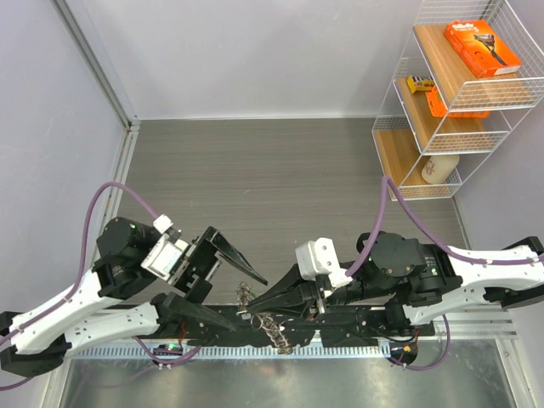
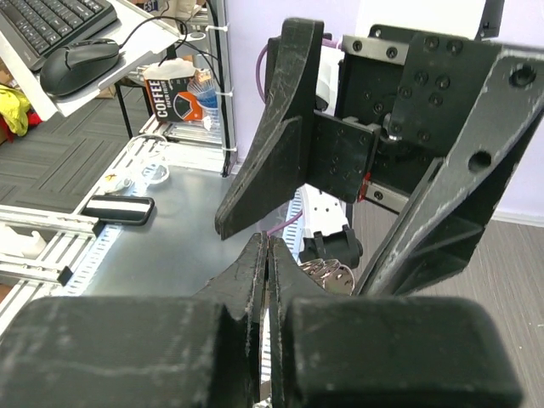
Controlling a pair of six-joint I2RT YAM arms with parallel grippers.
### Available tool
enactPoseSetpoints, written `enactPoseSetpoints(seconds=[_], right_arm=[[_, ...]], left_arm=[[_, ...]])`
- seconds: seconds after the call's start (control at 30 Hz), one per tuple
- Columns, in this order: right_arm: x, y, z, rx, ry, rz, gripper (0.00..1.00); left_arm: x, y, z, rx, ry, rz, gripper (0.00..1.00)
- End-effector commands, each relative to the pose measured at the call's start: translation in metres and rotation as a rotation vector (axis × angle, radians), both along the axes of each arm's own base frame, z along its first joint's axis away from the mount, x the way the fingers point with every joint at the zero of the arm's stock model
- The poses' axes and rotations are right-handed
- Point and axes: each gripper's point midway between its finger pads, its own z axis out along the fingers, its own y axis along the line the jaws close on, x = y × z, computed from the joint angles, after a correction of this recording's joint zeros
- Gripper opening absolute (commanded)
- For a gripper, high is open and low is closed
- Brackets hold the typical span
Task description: Put the keys on the keyring
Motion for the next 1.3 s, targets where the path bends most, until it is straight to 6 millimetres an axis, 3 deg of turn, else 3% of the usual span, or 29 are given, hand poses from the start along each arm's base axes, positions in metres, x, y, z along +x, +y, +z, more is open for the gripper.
enactPoseSetpoints(seconds=[0.0,0.2,0.37,0.67,0.77,1.27], right_arm=[[0.001,-0.011,0.048,0.133,-0.002,-0.001,0.05],[0.001,-0.013,0.051,0.137,-0.007,0.000,0.05],[0.001,-0.014,0.052,0.140,-0.007,0.003,0.05],[0.002,-0.018,0.053,0.151,-0.013,-0.005,0.05],[0.006,-0.023,0.054,0.161,-0.021,-0.020,0.05],[0.026,-0.045,0.039,0.239,0.023,-0.120,0.05]], left_arm=[[-0.003,-0.002,-0.002,0.013,0.019,-0.045,0.82],[-0.001,-0.008,-0.008,0.045,0.038,-0.051,0.79],[-0.001,-0.010,-0.012,0.064,0.049,-0.062,0.68],[-0.005,-0.011,-0.019,0.097,0.053,-0.107,0.22],[-0.006,-0.010,-0.022,0.108,0.056,-0.114,0.01],[-0.010,-0.002,-0.021,0.099,0.057,-0.112,0.00]])
